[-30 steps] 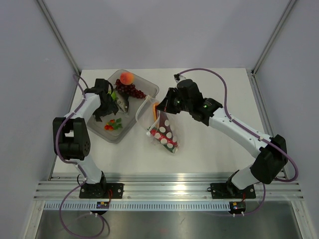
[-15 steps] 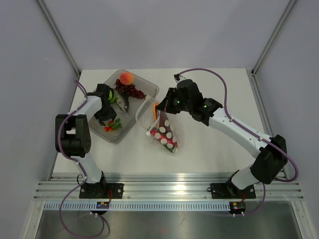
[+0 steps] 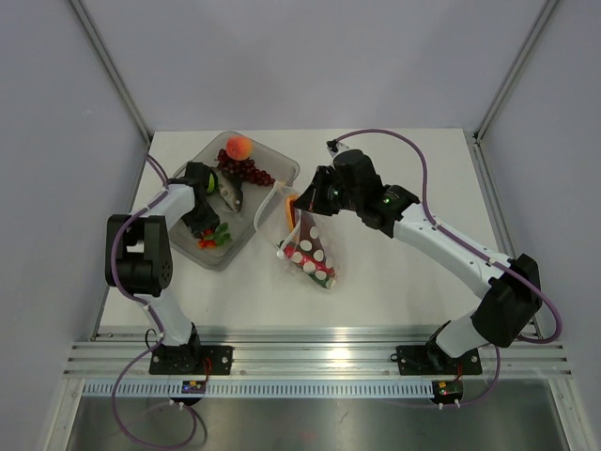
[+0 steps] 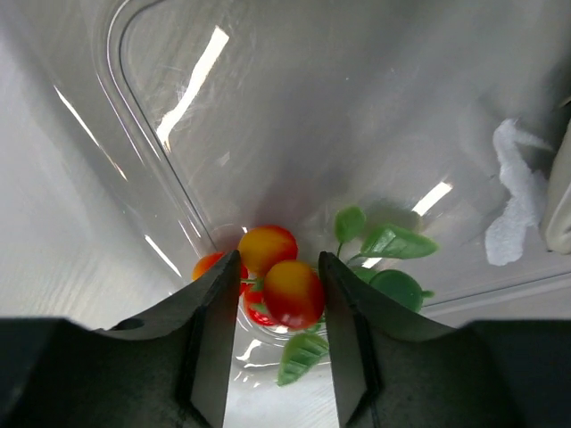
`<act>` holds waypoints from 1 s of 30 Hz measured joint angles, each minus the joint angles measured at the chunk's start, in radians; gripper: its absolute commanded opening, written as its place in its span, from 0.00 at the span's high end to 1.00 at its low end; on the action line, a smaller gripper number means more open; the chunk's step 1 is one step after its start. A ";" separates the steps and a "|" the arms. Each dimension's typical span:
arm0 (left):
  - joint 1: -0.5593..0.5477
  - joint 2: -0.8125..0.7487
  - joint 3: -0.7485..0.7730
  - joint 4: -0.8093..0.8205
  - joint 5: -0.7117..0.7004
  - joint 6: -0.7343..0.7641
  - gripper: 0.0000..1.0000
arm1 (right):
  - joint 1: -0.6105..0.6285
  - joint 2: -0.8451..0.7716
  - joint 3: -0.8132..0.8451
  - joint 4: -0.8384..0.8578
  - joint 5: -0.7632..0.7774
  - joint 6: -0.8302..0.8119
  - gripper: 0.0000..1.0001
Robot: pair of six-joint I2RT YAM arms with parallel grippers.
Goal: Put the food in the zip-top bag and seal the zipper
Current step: Pick up the fake fruit from the bin.
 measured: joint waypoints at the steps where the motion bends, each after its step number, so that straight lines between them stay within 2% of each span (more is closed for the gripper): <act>1: -0.002 0.000 -0.003 0.000 0.000 0.002 0.67 | 0.000 0.000 0.000 0.000 0.000 0.001 1.00; 8: -0.007 -0.010 -0.008 -0.003 -0.009 0.014 0.92 | 0.000 0.001 0.000 0.000 -0.006 0.005 1.00; 10: -0.008 -0.030 -0.008 -0.008 -0.013 0.018 0.96 | 0.000 0.001 0.000 0.000 -0.006 0.006 1.00; 14: -0.013 -0.101 0.000 -0.034 -0.023 0.031 1.00 | 0.000 0.001 0.000 0.000 -0.006 0.008 1.00; 23: -0.038 -0.310 0.092 -0.089 -0.034 0.080 1.00 | 0.000 0.001 0.000 0.001 -0.007 0.013 1.00; 30: -0.040 -0.369 0.177 -0.134 -0.027 0.109 1.00 | 0.006 0.008 0.008 -0.002 -0.006 0.018 1.00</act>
